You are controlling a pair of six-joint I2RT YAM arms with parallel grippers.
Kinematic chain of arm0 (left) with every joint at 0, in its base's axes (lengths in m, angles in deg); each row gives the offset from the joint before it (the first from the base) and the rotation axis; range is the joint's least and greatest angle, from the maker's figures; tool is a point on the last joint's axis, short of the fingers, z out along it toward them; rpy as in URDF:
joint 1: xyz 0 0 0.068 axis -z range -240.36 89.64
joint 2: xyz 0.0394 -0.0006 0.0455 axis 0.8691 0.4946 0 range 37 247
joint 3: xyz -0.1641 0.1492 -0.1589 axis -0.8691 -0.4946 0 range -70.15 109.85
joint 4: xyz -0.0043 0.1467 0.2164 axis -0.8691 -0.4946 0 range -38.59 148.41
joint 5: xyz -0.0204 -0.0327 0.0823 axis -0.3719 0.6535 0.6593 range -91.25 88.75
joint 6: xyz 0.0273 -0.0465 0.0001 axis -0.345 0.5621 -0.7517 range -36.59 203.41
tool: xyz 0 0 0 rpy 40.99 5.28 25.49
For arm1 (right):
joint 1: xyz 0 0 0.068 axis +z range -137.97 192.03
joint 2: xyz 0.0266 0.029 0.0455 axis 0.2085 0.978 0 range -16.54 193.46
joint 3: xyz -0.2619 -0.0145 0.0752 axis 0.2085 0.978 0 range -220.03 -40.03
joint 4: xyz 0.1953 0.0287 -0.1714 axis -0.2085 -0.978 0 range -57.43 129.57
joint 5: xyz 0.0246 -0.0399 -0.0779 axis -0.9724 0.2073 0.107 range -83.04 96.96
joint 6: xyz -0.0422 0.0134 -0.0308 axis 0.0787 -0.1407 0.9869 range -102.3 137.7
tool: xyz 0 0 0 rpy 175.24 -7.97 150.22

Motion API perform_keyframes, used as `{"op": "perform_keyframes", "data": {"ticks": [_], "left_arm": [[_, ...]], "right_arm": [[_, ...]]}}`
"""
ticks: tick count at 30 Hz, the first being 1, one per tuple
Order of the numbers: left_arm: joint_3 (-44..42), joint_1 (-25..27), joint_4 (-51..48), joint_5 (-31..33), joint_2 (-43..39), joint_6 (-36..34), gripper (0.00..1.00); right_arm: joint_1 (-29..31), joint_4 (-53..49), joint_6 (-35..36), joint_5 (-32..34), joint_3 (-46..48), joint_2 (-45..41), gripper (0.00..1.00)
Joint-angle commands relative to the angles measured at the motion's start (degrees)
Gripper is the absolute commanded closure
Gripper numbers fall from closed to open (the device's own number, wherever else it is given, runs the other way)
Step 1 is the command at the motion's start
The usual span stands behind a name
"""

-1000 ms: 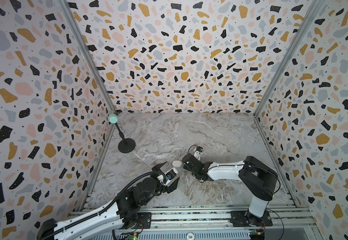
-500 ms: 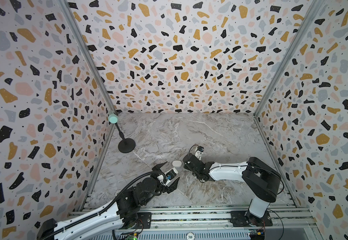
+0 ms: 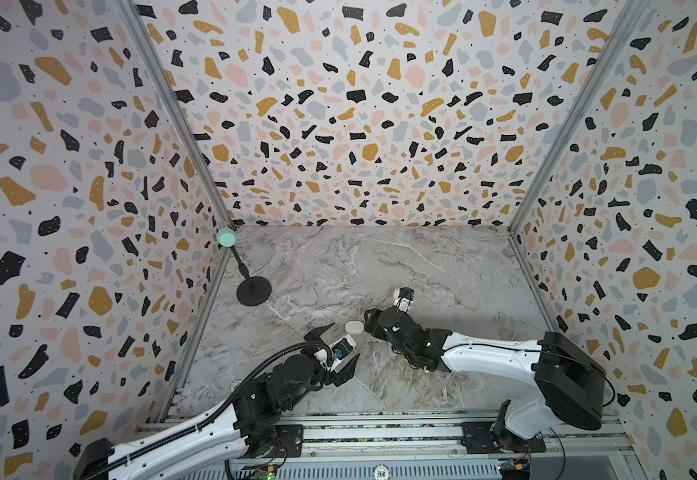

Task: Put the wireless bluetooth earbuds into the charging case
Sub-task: 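Open the right gripper and lift it away from the case while left gripper rises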

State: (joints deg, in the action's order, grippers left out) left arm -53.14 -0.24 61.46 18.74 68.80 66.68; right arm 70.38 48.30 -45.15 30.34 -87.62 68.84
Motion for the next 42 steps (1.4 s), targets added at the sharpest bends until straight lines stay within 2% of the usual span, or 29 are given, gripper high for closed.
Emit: {"op": "perform_keyframes", "data": {"ticks": [1,7,12,18,21,33,42], "left_arm": [[0.45,-0.24,2.26,-0.04,-0.5,0.52,0.0],[0.45,-0.26,2.09,-0.04,-0.48,0.47,0.0],[0.43,-0.26,2.09,-0.59,-0.3,0.56,0.0],[0.63,-0.26,1.79,-5.26,1.21,2.26,0.0],[1.15,-0.26,1.6,-7.23,2.75,2.47,0.0],[1.35,-0.26,1.48,-7.65,3.83,2.23,0.0],[2.64,-0.26,0.7,-11.98,5.89,2.19,0.0]], "right_arm": [[-3.77,0.65,7.74,-5.28,-1.07,-2.26,0.1],[-14.15,-4.36,16.46,-24.47,-6.03,2.66,0.09],[-17.82,-9.98,26.32,-29.31,-10.88,8.4,0.08],[-20.26,-8.06,31.95,-35.05,-11.12,11.7,0.09],[-20.53,-7.62,33.68,-36.42,-11.53,12.32,0.09],[-20.57,-6.29,35.0,-40.74,-11.56,12.58,0.09],[-20.59,-6.44,35.35,-41.73,-11.21,12.27,0.1]]}}
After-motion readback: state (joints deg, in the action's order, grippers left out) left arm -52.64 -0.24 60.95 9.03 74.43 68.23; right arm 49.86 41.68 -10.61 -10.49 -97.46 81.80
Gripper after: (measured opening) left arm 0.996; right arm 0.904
